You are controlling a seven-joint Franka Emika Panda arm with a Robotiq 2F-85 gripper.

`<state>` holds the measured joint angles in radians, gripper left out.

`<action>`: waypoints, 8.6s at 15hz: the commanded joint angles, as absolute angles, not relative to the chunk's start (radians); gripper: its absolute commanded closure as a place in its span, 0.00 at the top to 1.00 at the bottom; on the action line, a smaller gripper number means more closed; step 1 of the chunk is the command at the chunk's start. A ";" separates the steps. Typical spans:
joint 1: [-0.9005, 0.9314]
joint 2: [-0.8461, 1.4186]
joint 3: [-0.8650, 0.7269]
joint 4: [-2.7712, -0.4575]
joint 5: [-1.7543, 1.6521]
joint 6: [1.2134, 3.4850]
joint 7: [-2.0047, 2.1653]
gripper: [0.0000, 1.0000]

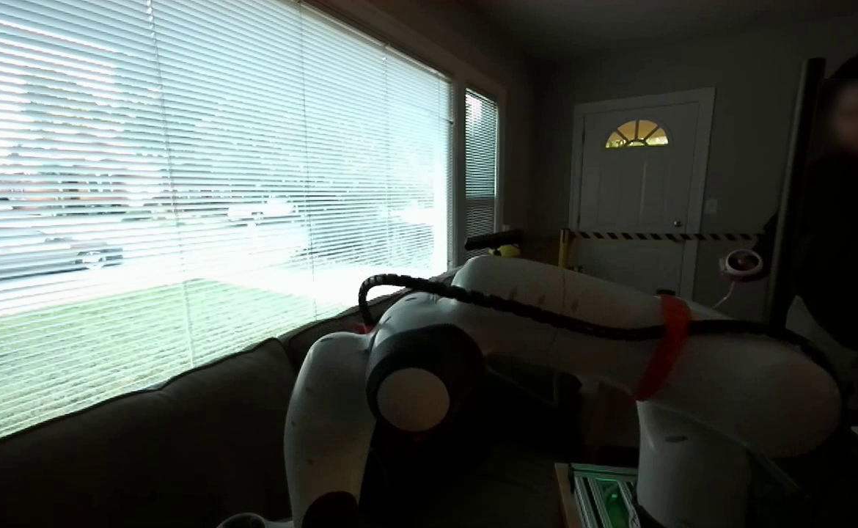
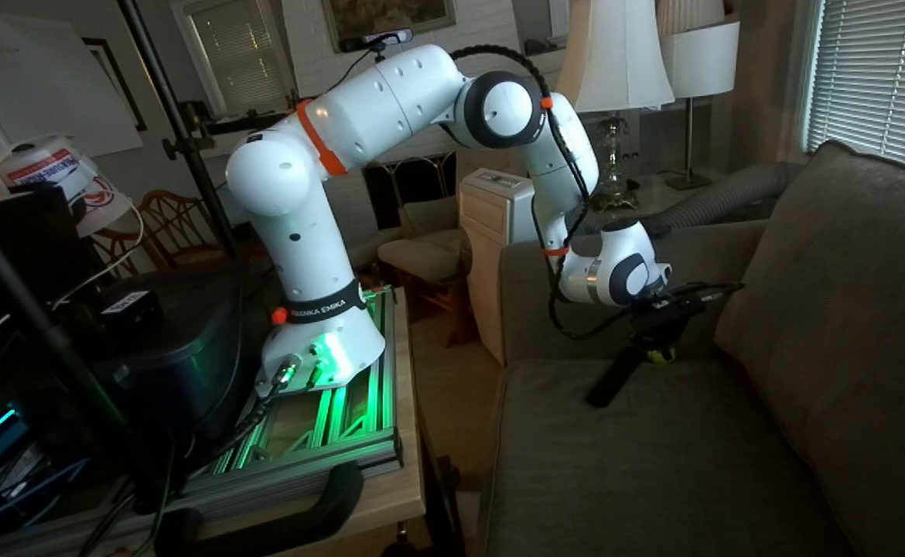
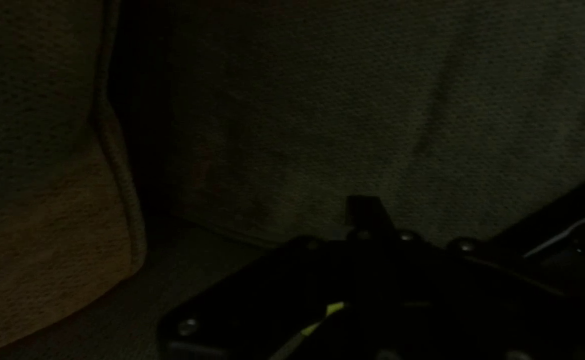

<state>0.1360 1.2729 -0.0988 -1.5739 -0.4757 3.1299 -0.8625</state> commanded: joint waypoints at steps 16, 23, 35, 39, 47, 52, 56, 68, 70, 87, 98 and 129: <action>0.296 1.514 -0.319 -1.226 -0.496 3.206 -0.564 0.00; 0.139 1.484 -0.050 -1.281 -0.522 3.211 -0.595 0.00; -0.430 1.282 0.631 -1.620 -0.416 2.873 -1.150 0.00; -0.482 1.217 0.662 -1.665 -0.207 2.667 -1.189 0.00; -0.356 1.140 0.436 -1.716 -0.073 2.646 -1.163 0.00; -0.175 1.225 0.324 -1.651 -0.129 2.905 -1.153 0.00; -0.023 1.305 0.224 -1.566 -0.163 3.038 -1.084 0.00; 0.170 1.432 -0.043 -1.357 -0.280 3.105 -0.778 0.00; 0.171 1.455 -0.039 -1.322 -0.286 3.095 -0.744 0.26; -0.069 1.401 0.258 -1.379 -0.291 3.001 -0.745 1.00; -0.103 1.453 0.241 -1.343 -0.314 2.910 -0.928 1.00; 0.026 1.488 0.133 -1.313 -0.321 3.104 -0.955 0.36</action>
